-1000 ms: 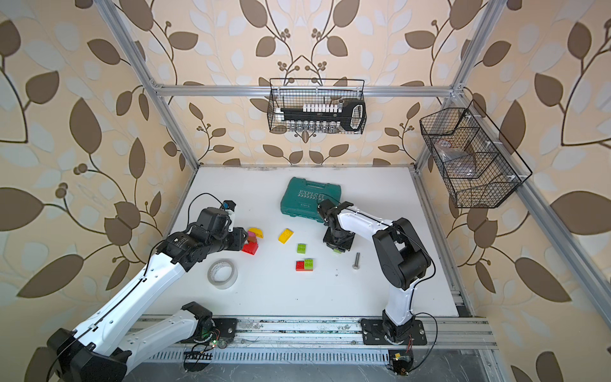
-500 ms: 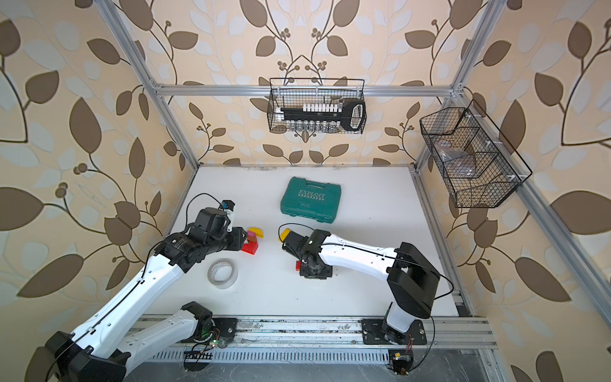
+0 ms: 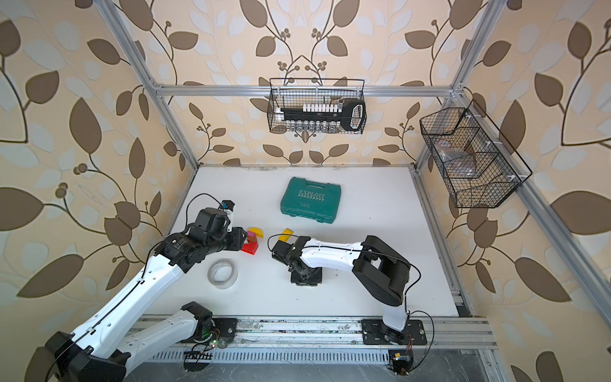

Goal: Assemble the letter s with lego
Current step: Place the lego brick at the center of the board, then pick up the lego brick from the center of the board.

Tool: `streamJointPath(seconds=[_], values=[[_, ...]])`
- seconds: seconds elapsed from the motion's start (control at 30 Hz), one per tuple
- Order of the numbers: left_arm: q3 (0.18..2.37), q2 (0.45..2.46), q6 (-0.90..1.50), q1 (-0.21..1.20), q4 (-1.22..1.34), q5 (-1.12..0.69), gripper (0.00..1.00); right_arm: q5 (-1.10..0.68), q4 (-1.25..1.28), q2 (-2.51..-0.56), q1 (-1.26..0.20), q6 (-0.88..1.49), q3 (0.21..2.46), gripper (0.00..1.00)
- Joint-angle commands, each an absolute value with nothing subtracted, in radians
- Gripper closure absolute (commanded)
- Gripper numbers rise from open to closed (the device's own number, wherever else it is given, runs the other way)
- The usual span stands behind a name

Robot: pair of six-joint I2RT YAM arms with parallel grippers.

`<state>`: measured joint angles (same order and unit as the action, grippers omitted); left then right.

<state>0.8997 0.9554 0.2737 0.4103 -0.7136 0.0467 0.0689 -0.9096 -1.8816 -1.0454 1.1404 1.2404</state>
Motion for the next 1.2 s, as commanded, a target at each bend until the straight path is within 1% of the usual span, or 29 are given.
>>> streamJointPath(seconds=[0.0,0.07,0.2,0.33,0.47,0.53,0.6,0.7,0.8,0.9,1.03,1.17], values=[[0.893,0.940,0.291,0.397,-0.718,0.066,0.57,0.053,-0.897,-1.916,-1.054,1.144,1.260,0.70],[0.894,0.942,0.291,0.397,-0.718,0.064,0.57,0.052,-0.898,-1.915,-1.054,1.143,1.260,0.66],[0.894,0.943,0.290,0.397,-0.718,0.063,0.57,0.059,-0.928,-1.905,-1.054,1.138,1.277,0.50],[0.892,0.943,0.290,0.397,-0.717,0.051,0.56,0.095,-0.988,-1.851,-1.054,1.111,1.316,0.42],[0.893,0.976,0.275,0.397,-0.700,-0.073,0.55,0.150,-1.064,-1.764,-1.045,1.064,1.369,0.39],[0.894,1.003,0.273,0.397,-0.691,-0.150,0.53,0.162,-1.090,-1.735,-1.022,1.030,1.394,0.38],[0.899,1.043,0.270,0.397,-0.686,-0.265,0.51,0.165,-1.112,-1.723,-0.973,0.994,1.419,0.37],[0.908,1.112,0.264,0.397,-0.700,-0.451,0.47,0.143,-1.115,-1.745,-0.884,0.938,1.456,0.36],[0.888,1.159,0.272,0.398,-0.720,-0.583,0.46,0.114,-1.138,-1.833,-0.819,0.885,1.539,0.36],[0.847,1.151,0.285,0.401,-0.729,-0.631,0.45,0.112,-1.170,-1.948,-0.796,0.840,1.645,0.37],[0.848,1.118,0.292,0.430,-0.741,-0.622,0.37,0.100,-1.175,-2.060,-0.785,0.828,1.747,0.39],[0.837,1.118,0.294,0.435,-0.737,-0.613,0.35,0.090,-1.180,-2.137,-0.779,0.846,1.806,0.40]])
